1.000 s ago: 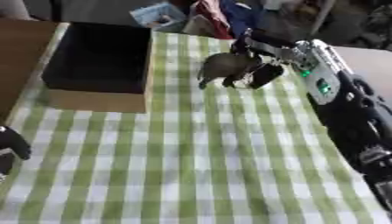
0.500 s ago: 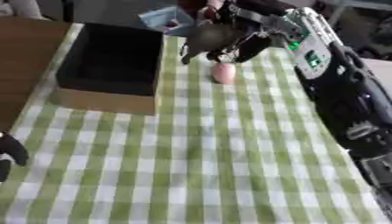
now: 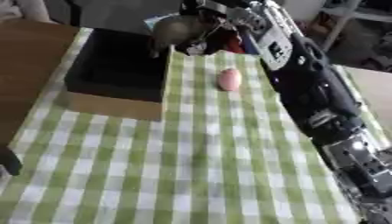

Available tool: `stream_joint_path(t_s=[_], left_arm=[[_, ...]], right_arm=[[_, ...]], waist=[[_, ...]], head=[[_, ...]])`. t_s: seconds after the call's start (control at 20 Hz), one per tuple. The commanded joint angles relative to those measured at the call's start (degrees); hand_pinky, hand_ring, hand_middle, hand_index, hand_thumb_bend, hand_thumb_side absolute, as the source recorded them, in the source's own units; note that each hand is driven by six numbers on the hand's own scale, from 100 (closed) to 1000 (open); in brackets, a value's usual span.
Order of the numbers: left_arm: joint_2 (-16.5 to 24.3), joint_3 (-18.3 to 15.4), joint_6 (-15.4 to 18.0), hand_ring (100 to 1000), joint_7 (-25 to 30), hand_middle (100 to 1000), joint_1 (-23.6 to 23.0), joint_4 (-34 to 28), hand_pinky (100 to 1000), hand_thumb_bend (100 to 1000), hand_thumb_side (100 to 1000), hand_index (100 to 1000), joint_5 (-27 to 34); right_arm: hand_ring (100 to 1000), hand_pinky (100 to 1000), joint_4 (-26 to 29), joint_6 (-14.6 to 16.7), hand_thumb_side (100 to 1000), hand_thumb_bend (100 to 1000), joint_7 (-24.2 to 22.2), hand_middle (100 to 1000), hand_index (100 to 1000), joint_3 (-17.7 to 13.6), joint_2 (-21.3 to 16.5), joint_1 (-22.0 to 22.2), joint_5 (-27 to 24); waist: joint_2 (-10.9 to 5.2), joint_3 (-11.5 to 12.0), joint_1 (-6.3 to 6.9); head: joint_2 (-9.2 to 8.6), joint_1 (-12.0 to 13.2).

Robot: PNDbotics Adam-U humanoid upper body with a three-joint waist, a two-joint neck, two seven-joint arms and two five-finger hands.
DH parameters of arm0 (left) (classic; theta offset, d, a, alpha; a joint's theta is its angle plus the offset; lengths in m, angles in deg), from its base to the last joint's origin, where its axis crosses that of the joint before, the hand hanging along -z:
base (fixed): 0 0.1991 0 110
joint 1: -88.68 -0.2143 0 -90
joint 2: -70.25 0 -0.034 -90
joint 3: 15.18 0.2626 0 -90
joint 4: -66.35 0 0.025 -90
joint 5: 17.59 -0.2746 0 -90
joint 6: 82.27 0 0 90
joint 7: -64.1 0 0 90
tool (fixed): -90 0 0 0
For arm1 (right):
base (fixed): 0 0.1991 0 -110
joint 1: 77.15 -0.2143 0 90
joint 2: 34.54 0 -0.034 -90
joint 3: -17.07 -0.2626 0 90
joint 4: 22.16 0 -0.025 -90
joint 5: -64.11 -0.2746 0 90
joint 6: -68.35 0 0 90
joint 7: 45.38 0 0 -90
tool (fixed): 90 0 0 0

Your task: Pick up objects on the table and place them in the box.

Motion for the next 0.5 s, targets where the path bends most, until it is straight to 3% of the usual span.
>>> stream_joint_path(t_s=[0.05,0.5], left_arm=[[1.49,1.30,-0.19,550,1.19,574,1.85,-0.29,653,100,326,686,1.48],[1.59,4.94,-0.53,550,4.71,576,5.80,0.51,652,100,322,687,3.36]], right_arm=[[411,626,-0.38,-0.09,234,278,1.45,295,464,-1.30,0.45,-2.31,1.37],[424,634,-4.64,-0.63,265,225,5.06,307,477,-2.14,5.24,-3.56,7.09]], waist=[[-0.95,0.83,0.32],[-0.38,5.04,-0.79]], head=[[-1.12,-1.52],[-2.07,-5.27]])
